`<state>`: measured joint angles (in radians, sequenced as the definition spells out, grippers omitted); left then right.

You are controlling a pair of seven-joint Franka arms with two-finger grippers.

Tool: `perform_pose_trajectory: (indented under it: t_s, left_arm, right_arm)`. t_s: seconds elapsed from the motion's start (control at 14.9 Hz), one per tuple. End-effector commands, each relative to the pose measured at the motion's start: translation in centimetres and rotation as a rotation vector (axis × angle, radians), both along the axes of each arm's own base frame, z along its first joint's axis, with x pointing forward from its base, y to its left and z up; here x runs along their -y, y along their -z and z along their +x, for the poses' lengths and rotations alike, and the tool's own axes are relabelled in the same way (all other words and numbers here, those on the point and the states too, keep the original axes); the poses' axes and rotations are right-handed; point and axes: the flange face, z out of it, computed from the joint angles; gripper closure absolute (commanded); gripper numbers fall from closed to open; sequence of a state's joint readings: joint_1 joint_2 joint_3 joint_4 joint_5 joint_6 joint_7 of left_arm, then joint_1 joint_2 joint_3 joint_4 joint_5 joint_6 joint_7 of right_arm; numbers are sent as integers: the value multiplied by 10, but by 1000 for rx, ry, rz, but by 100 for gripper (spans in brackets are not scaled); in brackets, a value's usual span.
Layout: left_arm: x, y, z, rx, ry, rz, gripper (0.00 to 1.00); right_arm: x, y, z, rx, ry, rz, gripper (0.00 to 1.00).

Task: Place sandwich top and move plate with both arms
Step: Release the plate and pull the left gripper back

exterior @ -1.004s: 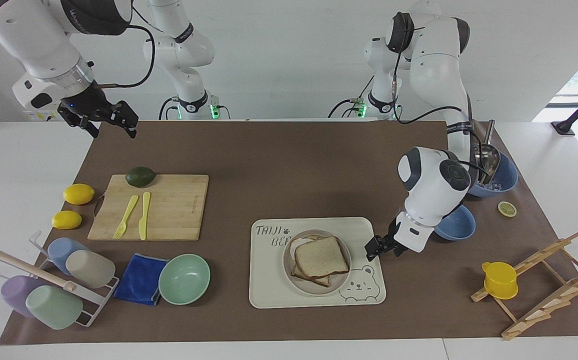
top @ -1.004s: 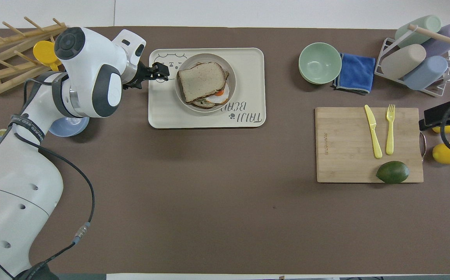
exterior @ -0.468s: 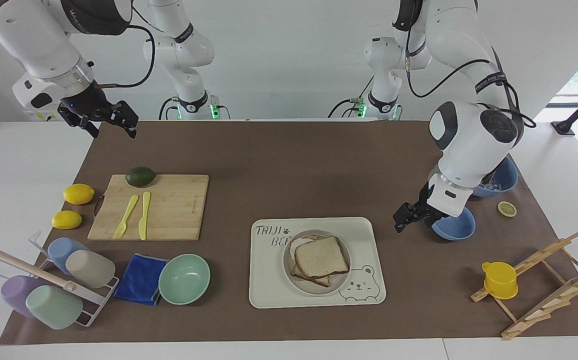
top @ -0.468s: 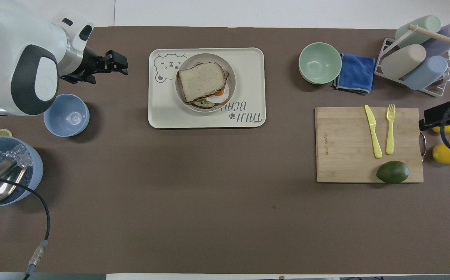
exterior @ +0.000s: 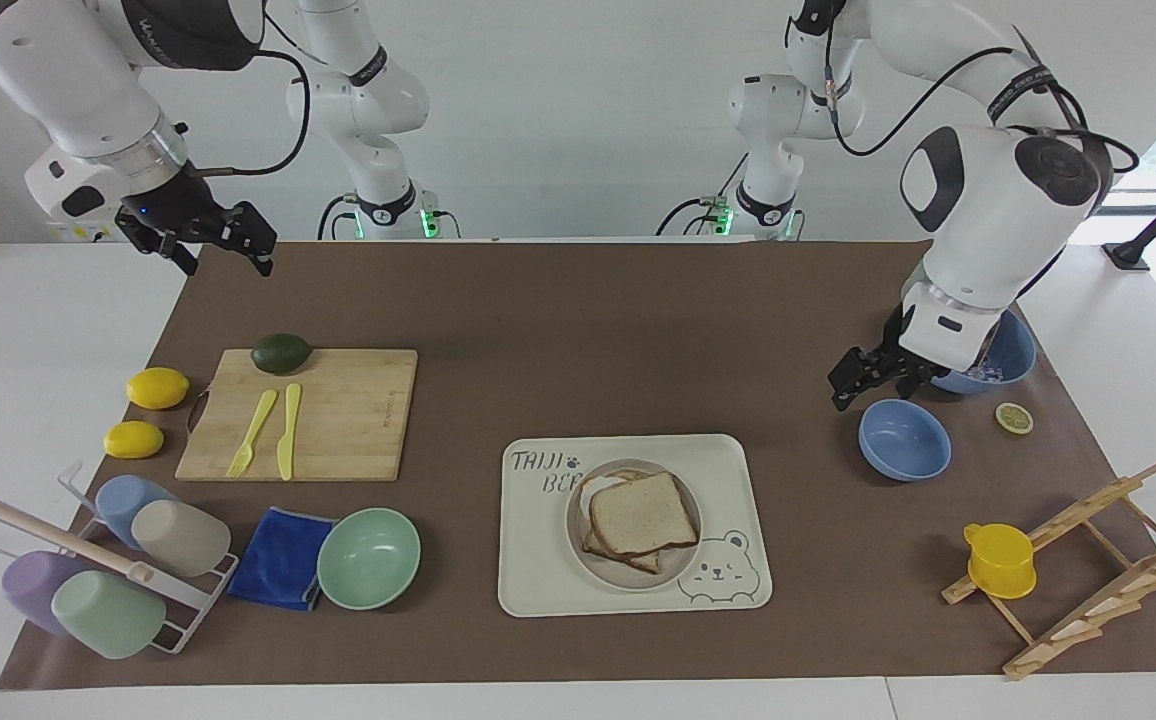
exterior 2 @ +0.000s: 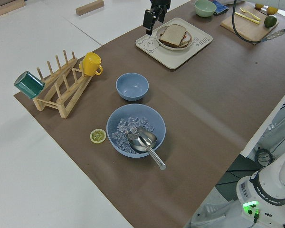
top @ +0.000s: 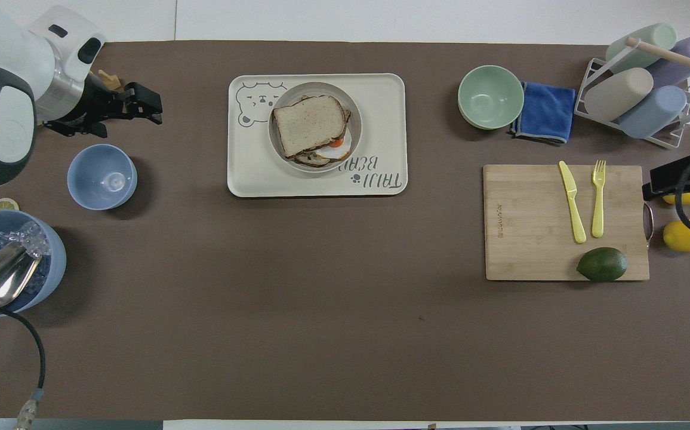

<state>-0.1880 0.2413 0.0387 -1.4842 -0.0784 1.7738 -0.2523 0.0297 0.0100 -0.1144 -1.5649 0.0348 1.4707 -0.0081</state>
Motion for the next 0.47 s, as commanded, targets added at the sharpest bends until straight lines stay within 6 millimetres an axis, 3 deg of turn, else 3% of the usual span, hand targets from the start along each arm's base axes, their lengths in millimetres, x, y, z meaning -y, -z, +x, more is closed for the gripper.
perform_pose_trajectory:
  t_s: [0.0,0.2,0.4]
  left_arm:
    - [-15,-26,-35,-24,48,22,0]
    - [-25,-48,-67,-22,81,39,0]
    - [-30,-54,-101,-59,99,41,0]
  right_arm:
    - [2,-1,-2,-8,-12,12,0]
    - [2,0,-1,-9,-11,12,0]
    - [2,-1,-2,-8,-11,12,0]
